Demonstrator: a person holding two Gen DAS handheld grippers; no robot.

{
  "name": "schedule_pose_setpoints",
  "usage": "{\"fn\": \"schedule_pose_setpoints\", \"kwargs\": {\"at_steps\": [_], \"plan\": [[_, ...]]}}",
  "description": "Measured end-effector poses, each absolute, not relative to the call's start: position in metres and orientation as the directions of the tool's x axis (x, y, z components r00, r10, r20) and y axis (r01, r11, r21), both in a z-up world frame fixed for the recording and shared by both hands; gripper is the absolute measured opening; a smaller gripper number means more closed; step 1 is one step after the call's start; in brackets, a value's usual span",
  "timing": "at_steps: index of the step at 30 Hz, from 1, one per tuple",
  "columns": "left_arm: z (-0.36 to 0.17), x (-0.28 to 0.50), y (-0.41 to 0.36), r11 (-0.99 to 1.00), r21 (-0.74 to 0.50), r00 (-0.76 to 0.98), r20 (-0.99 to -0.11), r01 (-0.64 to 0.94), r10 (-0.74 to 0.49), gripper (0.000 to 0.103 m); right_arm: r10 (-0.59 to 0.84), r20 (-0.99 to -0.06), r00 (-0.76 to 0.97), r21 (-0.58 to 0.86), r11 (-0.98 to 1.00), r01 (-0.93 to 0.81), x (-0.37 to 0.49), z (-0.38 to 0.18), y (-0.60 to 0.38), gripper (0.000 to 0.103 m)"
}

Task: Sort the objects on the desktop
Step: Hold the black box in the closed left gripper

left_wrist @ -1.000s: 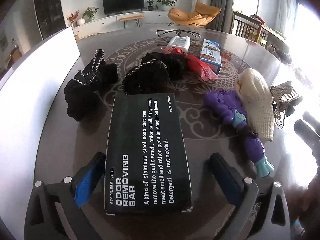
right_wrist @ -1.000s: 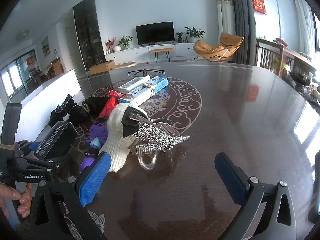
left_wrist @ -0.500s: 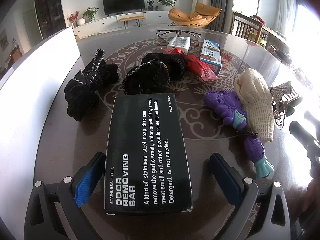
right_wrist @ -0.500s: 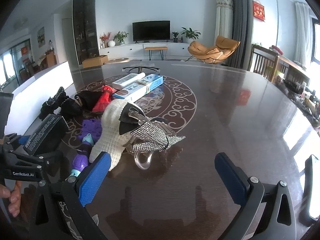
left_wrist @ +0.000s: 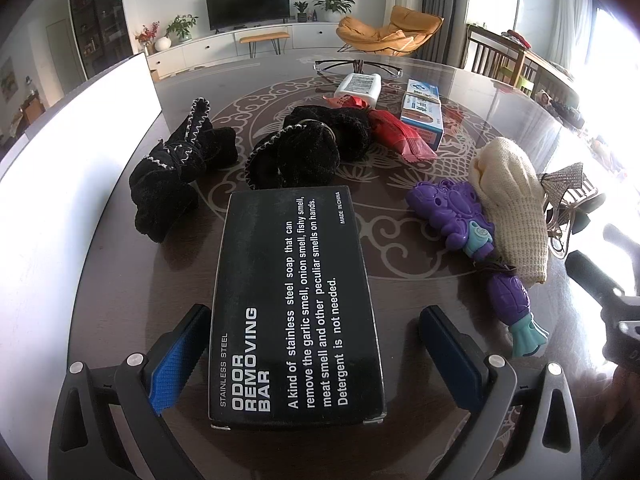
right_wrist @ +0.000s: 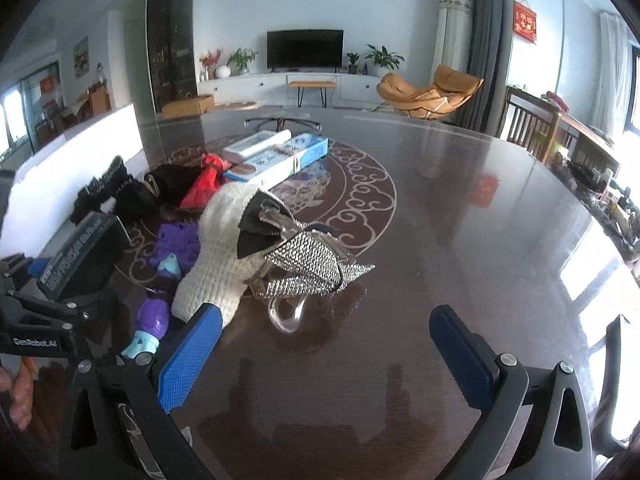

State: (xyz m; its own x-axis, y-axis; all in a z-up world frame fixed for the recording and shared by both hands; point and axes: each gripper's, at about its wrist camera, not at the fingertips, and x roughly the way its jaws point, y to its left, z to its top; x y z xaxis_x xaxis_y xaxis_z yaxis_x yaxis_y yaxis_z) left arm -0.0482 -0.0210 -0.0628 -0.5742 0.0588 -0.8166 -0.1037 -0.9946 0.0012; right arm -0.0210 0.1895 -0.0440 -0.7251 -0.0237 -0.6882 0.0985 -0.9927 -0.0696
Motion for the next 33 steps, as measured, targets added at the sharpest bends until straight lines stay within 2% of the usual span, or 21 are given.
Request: {"fn": "schedule_pose_setpoints", "kwargs": {"at_steps": [7,14,19,26,33], "plan": [[-0.063,-0.05,-0.021,-0.995,0.002,-0.575,-0.816,-0.103,0.058,0.103,-0.023,-0.72,-0.693,-0.117,-0.981,0.155,-0.025,-0.05,0.179,0.103],[-0.063,-0.046,-0.02,-0.995,0.002,-0.577,-0.815,-0.099,0.055,0.103,-0.016,-0.695,-0.719,-0.145,-0.976,0.162,-0.019,-0.047,0.175,0.103],[-0.063,-0.046,-0.019,-0.995,0.003,-0.578,-0.815,-0.095,0.053,0.103,-0.022,-0.653,-0.757,-0.137,-0.98,0.147,-0.012,-0.041,0.177,0.103],[-0.063,-0.046,-0.018,-0.995,0.003,-0.578,-0.814,-0.095,0.053,0.103,-0.063,-0.686,-0.725,-0.07,-0.986,0.152,-0.021,-0.043,0.185,0.103],[-0.063,-0.046,-0.017,-0.995,0.003,-0.578,-0.814,-0.095,0.053,0.103,-0.05,-0.67,-0.741,-0.085,-0.986,0.143,-0.017,-0.042,0.181,0.103]]}}
